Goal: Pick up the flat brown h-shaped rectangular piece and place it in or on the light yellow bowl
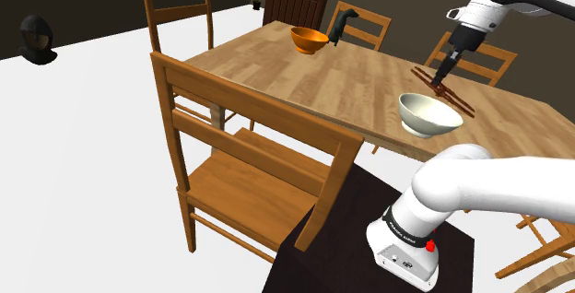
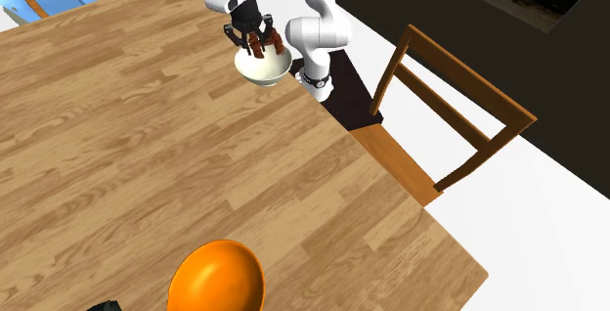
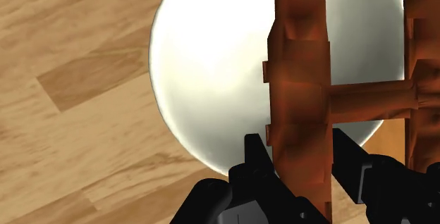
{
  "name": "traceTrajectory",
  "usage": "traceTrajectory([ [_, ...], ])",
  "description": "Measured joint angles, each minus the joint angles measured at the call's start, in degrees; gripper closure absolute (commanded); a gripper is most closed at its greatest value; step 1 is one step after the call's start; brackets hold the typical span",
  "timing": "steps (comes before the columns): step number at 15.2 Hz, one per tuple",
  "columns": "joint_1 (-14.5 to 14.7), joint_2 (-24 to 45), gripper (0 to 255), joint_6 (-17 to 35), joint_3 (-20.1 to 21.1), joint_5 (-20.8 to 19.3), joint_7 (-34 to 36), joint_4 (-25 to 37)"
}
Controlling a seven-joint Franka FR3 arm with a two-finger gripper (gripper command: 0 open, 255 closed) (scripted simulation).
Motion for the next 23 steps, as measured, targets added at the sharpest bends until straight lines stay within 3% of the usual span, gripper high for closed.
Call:
traceTrajectory([
  [8,-0.9,-1.9,255,5.0,-1.7,-1.8,0.1,-6.8],
  [14,-1.0,-2.0,255,5.4,-1.8,-1.9,0.2,-7.4],
  [15,-1.0,-2.0,0,5.4,-1.8,-1.9,0.2,-7.4],
  [23,-0.7,-1.4,0,3.7,-1.4,-1.4,0.0,-4.9],
])
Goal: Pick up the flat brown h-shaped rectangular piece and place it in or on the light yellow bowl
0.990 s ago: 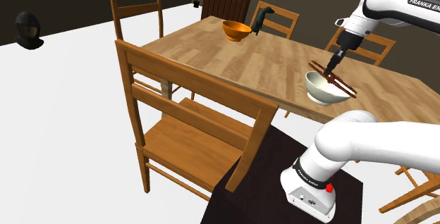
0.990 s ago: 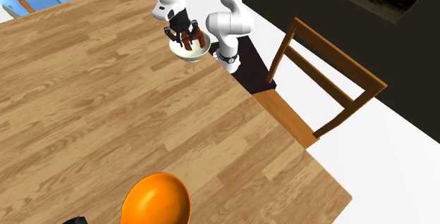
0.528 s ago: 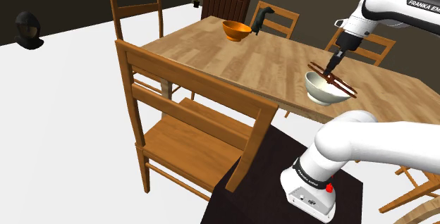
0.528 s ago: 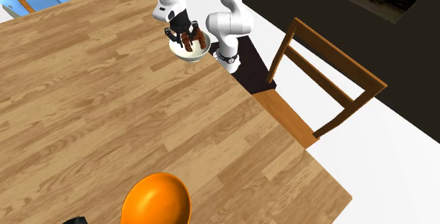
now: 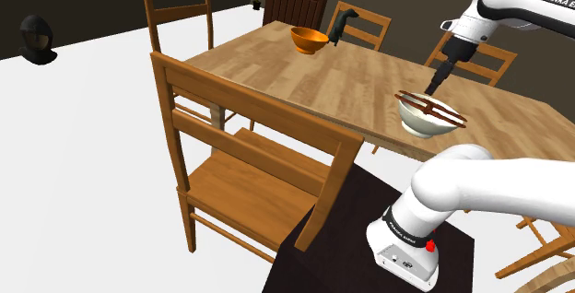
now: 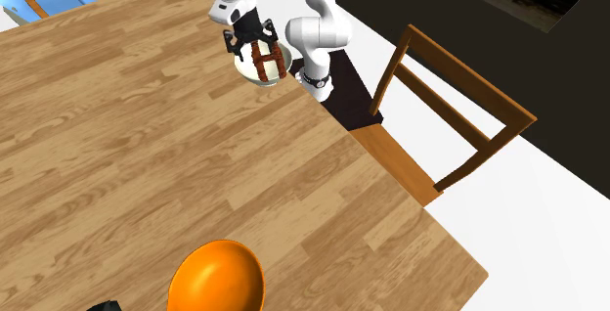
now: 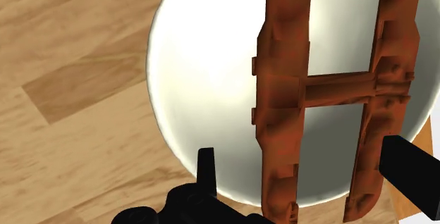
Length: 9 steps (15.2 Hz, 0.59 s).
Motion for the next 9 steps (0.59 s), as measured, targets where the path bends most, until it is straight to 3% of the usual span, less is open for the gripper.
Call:
traceTrajectory([
  [3,0.7,1.7,0,-3.4,0.9,1.1,-0.3,5.1],
  [9,0.9,2.0,0,-4.1,1.1,1.3,-0.4,6.1],
])
